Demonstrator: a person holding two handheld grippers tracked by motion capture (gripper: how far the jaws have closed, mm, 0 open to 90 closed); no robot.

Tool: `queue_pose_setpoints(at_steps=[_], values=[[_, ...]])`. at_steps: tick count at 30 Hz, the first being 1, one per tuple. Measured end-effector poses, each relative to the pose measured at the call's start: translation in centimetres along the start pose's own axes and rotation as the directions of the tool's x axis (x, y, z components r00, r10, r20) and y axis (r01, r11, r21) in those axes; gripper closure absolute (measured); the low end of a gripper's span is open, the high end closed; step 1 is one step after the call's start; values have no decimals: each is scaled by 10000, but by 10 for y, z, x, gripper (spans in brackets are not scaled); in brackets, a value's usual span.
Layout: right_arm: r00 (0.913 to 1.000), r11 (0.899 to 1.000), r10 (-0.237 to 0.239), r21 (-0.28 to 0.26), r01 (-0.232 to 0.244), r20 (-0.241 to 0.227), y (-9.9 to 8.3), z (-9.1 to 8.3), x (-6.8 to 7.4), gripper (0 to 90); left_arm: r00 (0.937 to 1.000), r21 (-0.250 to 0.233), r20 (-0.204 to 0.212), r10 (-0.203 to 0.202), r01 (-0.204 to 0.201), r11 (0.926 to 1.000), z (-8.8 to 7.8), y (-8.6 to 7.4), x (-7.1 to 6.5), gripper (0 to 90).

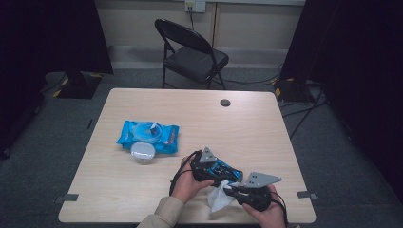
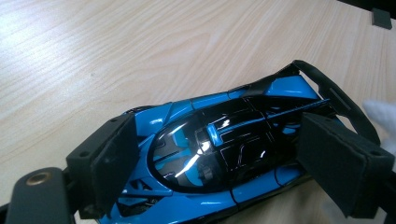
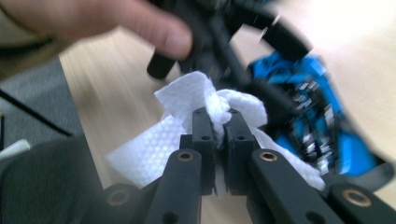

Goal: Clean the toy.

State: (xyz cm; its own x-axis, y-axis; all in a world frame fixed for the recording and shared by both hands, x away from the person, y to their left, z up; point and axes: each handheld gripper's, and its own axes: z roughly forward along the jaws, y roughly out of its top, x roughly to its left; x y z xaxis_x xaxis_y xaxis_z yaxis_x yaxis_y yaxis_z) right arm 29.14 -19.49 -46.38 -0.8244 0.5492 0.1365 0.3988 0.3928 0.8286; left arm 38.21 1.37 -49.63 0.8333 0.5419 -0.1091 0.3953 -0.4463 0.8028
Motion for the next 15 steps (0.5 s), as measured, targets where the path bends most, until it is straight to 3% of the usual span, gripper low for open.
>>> queue_pose_setpoints(at_steps=[4, 8, 15], values=[[9990, 9983, 162, -565, -138, 420, 9, -16, -12, 857, 10000, 17, 13, 12, -13, 10000, 0, 1, 0, 129], [9943, 9908, 719, -1199, -621, 788, 13, -29, -34, 857, 10000, 19, 15, 10, -10, 10000, 0, 1, 0, 129], [9824, 9853, 1276, -1305, -1099, 1366, 17, -26, -67, 856, 10000, 18, 11, 24, -24, 10000, 0, 0, 0, 129]])
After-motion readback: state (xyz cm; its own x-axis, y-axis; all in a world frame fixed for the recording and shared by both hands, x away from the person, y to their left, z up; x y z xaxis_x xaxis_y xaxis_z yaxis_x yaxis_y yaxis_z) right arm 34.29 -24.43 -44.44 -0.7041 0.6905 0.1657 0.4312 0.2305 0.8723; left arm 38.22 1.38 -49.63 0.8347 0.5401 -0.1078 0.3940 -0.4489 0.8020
